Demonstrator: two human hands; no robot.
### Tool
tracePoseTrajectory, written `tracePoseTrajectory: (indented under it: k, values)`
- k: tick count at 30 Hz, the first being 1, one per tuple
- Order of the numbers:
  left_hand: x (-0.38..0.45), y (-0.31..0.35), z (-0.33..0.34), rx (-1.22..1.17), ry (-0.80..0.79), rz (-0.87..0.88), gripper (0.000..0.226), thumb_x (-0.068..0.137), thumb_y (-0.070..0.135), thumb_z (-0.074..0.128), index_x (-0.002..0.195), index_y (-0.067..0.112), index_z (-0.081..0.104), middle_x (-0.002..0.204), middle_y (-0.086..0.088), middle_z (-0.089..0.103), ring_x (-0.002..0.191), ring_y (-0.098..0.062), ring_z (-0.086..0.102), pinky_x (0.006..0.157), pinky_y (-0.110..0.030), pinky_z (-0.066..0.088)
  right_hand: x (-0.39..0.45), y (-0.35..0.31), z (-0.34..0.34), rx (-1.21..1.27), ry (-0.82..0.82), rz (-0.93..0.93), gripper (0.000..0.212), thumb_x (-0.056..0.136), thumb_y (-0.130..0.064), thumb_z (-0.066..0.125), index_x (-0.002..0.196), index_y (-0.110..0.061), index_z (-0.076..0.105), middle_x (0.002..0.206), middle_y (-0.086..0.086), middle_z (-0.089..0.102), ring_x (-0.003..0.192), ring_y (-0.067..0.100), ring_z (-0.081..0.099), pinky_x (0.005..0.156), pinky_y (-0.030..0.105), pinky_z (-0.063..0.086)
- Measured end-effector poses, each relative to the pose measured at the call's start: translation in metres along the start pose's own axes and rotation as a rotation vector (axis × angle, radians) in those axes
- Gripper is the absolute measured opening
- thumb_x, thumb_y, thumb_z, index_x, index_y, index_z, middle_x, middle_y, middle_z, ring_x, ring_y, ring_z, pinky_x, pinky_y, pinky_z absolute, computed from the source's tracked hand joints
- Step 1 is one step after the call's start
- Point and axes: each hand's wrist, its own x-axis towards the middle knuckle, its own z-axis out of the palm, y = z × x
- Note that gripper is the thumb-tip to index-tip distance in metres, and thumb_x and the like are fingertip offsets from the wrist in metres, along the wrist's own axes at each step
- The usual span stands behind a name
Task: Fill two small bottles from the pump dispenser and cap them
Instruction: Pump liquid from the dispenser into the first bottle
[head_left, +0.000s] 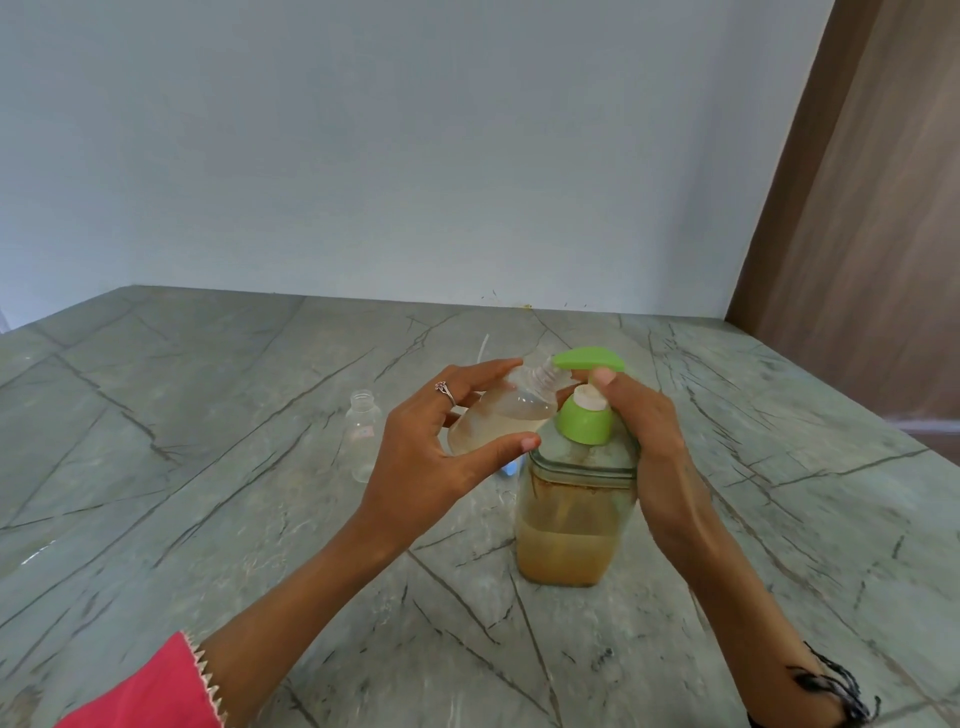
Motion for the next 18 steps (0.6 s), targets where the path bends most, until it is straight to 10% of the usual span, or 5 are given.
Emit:
tracePoseTrajectory:
  k: [6, 18]
  values:
    - [0.0, 0.002, -0.001, 0.018, 0.001, -0.001, 0.05, 0.068, 0.049, 0.067, 0.114, 0.044, 0.05, 0.107, 0.033, 0.056, 0.099, 0.004, 0.055, 0.072, -0.006, 0.044, 0.01, -0.022, -0.003, -0.04, -0.08, 0.352, 0.065, 0.068, -0.074, 0.034, 0.084, -0.026, 0.075, 0.083, -0.006, 0.076, 0.078, 0.007, 0.072, 0.075, 0.024, 0.049]
    - [-0.001, 0.001, -0.001, 0.041, -0.002, 0.01, 0.05, 0.068, 0.048, 0.066, 0.115, 0.043, 0.049, 0.103, 0.028, 0.058, 0.1, 0.006, 0.054, 0.072, -0.005, 0.044, 0.024, -0.014, -0.006, 0.053, -0.047, 0.485, 0.039, 0.082, -0.041, 0.06, 0.106, -0.011, 0.068, 0.09, 0.013, 0.074, 0.077, 0.021, 0.065, 0.078, 0.035, 0.048]
